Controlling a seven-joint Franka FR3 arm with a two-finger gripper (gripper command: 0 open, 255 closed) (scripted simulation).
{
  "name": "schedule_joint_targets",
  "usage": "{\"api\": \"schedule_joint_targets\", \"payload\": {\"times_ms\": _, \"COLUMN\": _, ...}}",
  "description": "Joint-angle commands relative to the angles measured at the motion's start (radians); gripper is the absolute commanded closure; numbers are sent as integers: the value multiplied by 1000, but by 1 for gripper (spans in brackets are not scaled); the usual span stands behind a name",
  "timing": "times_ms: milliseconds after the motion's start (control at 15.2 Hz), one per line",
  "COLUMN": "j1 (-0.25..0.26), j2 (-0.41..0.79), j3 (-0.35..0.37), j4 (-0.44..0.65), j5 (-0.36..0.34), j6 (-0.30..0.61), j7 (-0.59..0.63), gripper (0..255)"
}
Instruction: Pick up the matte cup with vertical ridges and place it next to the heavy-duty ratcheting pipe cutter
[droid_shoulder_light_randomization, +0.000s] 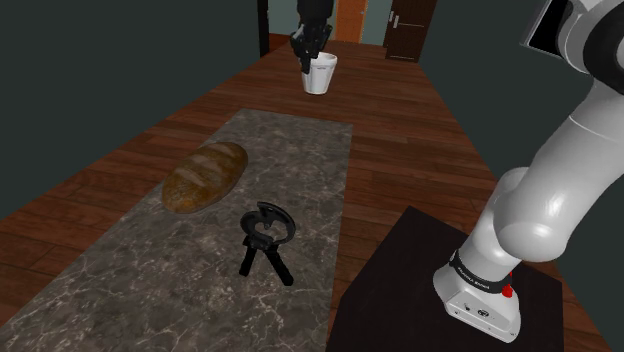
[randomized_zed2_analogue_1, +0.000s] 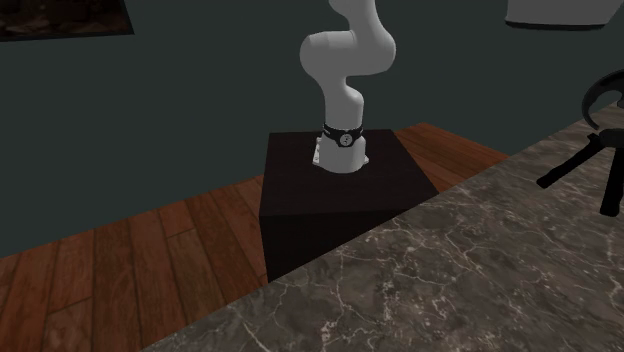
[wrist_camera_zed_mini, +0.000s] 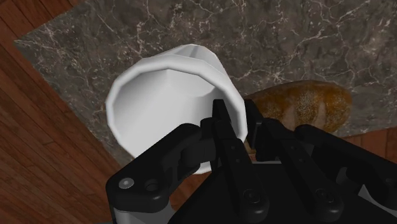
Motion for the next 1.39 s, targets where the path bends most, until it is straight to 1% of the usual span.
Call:
{"api": "schedule_joint_targets", "payload": {"times_ms": 0, "j1": 23, "j2": -8, "j3": 29, "j4": -11, "j5": -3, "j6": -6, "j7": 53, "gripper": 255}}
{"api": "schedule_joint_targets", "payload": {"times_ms": 528, "j1": 112, "j2": 39, "j3": 142, "j4": 54, "j5": -27, "j6": -58, "j7": 249, "gripper": 255}}
{"api": "schedule_joint_targets", "payload": {"times_ms": 858, "j1": 176, "j2": 109, "j3": 212, "j4": 140, "j5": -58, "j6": -104, "j7": 375, "gripper": 255}}
{"api": "schedule_joint_targets", "payload": {"times_ms": 1254, "j1": 269, "j2": 230, "j3": 284, "j4": 292, "j5": -116, "j6": -174, "j7": 516, "gripper": 255}}
{"api": "schedule_joint_targets", "payload": {"times_ms": 1320, "j1": 267, "j2": 222, "j3": 283, "j4": 268, "j5": -112, "j6": -157, "j7": 517, "gripper": 255}}
